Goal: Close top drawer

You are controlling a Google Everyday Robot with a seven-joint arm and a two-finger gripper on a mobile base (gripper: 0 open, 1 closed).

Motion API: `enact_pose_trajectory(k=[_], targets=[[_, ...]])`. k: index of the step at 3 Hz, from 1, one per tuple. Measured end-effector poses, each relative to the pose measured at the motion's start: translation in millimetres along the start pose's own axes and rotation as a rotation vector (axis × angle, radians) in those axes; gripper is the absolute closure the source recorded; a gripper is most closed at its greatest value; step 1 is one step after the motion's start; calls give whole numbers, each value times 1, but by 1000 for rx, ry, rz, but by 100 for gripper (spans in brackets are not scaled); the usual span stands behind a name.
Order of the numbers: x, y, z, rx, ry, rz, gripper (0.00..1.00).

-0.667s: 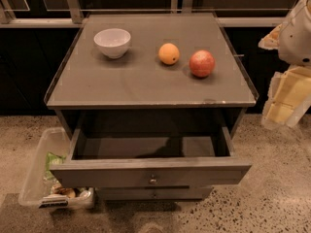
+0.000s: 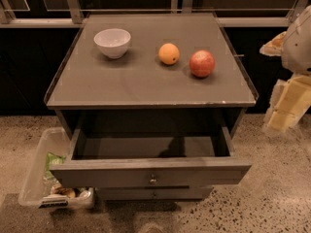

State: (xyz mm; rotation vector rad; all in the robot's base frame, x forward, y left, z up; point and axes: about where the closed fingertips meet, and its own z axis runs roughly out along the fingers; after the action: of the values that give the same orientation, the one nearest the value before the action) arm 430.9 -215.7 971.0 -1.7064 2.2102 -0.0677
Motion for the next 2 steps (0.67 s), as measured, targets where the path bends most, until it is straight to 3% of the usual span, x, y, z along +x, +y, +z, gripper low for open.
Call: enact_pose_trajectory(k=[1, 2], targets=[[8, 29, 24, -23, -97, 23, 0], [32, 78, 89, -139, -232, 148, 0]])
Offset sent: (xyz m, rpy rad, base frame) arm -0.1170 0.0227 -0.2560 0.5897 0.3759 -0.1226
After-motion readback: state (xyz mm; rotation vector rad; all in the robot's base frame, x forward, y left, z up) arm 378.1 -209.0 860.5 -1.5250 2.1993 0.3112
